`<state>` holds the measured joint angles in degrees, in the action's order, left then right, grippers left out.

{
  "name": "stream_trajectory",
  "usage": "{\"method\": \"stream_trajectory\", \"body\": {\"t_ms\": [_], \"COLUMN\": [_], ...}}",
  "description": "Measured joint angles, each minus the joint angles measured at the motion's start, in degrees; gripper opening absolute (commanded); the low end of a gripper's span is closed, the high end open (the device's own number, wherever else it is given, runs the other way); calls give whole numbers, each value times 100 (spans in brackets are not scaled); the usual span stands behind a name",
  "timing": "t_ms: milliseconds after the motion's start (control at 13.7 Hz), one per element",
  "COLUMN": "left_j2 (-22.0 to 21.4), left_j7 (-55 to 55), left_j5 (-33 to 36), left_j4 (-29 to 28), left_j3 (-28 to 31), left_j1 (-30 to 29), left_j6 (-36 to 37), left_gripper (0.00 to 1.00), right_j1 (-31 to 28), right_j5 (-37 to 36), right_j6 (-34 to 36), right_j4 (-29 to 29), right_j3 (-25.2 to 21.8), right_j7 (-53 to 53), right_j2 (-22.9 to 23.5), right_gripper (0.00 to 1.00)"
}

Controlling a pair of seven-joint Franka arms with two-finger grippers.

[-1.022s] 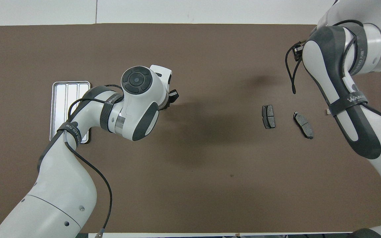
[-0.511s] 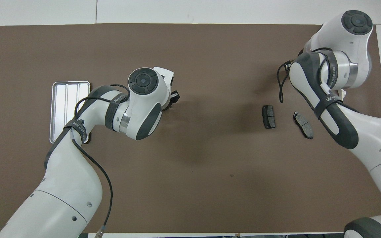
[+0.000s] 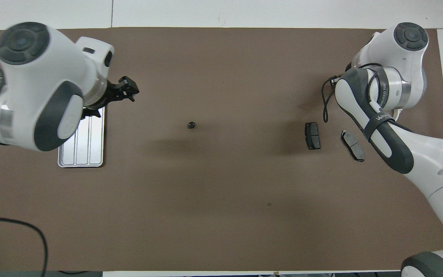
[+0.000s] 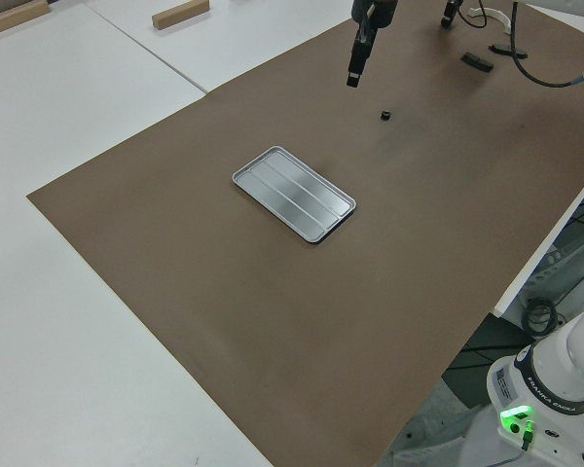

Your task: Place bearing gear from tray to pile

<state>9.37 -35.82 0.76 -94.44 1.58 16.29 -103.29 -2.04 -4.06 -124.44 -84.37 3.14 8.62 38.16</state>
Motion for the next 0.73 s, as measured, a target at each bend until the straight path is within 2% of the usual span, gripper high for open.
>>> {"method": "stream_trajectory", "body": {"t_ms": [146,292,511,730], "left_j2": [-554,-901,-986,-981], "left_j7": [728,1435,2292,2479], "left_j5": [0,0,0,0], "left_j4": [-44,-120,-323,-493], "left_j3": [3,-17,-23,-19], "left_j1": [-368,-673,-974,-1110], "left_j6": [636,935,842,470], "left_gripper": [100,100,100,100], "right_j1": [0,11,176,776], "right_j5": [0,0,0,25], "right_j6": [-59,-60,237,1051], "right_j4": [-67,-67,-20,91], "right_j3": [1,5,42,94], "right_j7": [-11,-13,-320,-1554], "right_j2": [0,-10,-195,-675], "right_gripper": [100,100,100,100]}}
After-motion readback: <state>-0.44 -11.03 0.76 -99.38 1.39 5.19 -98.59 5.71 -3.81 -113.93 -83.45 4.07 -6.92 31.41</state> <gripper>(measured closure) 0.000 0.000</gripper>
